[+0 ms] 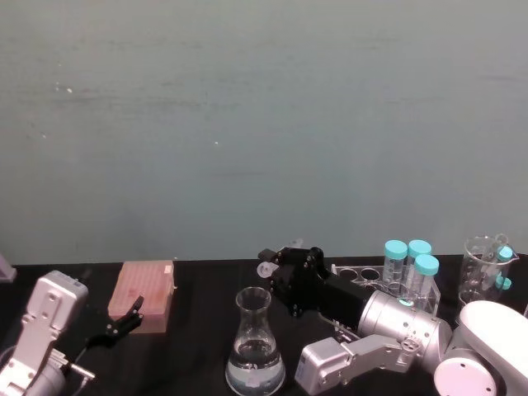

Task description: Pour the liquid from the test tube into the beaker using one hand.

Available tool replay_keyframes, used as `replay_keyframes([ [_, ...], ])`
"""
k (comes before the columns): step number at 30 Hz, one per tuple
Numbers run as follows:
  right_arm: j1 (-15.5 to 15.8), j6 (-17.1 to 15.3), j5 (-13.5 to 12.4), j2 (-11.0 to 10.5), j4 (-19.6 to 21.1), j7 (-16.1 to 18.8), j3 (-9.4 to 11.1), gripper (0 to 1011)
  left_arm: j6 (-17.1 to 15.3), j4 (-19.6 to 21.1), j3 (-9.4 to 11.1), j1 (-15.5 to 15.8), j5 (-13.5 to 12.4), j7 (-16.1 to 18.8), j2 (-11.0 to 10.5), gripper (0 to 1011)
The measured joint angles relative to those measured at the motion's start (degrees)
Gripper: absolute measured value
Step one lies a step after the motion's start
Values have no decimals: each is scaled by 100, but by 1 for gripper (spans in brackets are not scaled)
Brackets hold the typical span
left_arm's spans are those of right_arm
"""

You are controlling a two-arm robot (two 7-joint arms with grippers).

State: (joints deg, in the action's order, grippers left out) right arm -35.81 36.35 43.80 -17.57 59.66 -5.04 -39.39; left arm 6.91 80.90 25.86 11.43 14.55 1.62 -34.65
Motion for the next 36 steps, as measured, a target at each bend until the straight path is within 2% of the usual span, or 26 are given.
replay_keyframes([
  [9,-52,-17,268,-76,13,-325,-110,224,0,0,0,0,0,0,0,1000],
  [36,-278,-139,732,-91,-217,-863,-455,224,0,0,0,0,0,0,0,1000],
])
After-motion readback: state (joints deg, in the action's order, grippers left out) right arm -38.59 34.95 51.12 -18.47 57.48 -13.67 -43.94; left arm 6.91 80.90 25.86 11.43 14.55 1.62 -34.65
